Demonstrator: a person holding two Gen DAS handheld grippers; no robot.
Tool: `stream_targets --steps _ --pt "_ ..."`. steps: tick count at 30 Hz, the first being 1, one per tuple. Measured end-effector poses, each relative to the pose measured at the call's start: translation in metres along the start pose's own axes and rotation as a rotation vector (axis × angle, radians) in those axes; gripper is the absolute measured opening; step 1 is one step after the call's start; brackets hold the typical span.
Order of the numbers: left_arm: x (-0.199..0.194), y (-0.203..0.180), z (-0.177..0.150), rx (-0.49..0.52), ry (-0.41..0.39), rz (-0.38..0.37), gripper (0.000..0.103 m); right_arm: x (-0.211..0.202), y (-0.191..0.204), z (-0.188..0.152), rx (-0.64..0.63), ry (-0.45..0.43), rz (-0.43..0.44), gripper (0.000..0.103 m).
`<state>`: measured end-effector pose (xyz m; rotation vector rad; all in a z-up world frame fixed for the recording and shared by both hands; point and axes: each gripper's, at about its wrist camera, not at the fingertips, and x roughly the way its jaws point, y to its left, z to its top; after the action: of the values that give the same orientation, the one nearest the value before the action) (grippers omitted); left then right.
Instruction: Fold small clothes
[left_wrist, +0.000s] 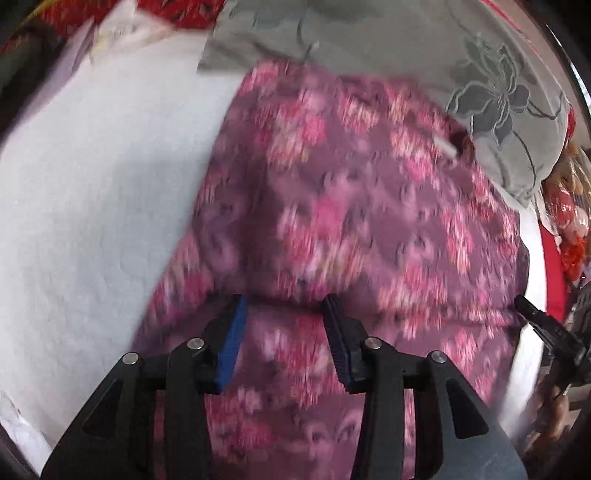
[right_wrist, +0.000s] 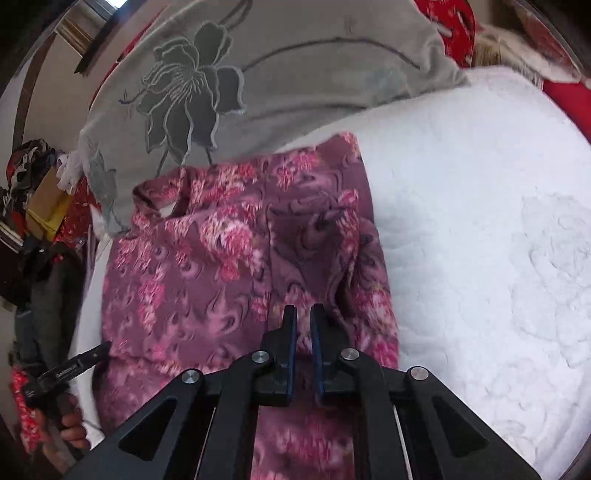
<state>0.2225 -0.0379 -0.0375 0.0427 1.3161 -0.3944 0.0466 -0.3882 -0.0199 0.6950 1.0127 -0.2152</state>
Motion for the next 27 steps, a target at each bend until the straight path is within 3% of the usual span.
stream_targets --steps 3,7,14,18,20,24,26,27 --pt "-0.009 0.006 -0.023 0.022 0.024 0.006 0.041 -0.008 0.005 -0.019 -0.075 0.073 -0.051 0.009" --pt "-0.019 0.015 -0.061 0.052 0.093 0.008 0.041 -0.022 0.003 -0.070 -0.153 0.154 -0.085 0.013" --pt "-0.038 0.056 -0.132 0.019 0.208 -0.041 0.041 -0.064 -0.010 -0.148 -0.166 0.183 -0.032 0.023" --pt "-0.045 0.090 -0.170 -0.006 0.249 -0.053 0.041 -0.088 -0.028 -0.176 -0.122 0.208 0.012 0.028" --pt "-0.052 0.114 -0.187 -0.048 0.250 -0.093 0.041 -0.098 -0.041 -0.191 -0.094 0.233 0.022 0.043" --pt "-0.057 0.151 -0.217 -0.136 0.268 -0.173 0.041 -0.116 -0.073 -0.219 -0.018 0.260 0.080 0.052" --pt "-0.053 0.165 -0.224 -0.191 0.295 -0.220 0.041 -0.113 -0.091 -0.236 0.078 0.296 0.145 0.063" --pt "-0.055 0.163 -0.227 -0.211 0.303 -0.244 0.041 -0.108 -0.094 -0.242 0.111 0.309 0.167 0.063"
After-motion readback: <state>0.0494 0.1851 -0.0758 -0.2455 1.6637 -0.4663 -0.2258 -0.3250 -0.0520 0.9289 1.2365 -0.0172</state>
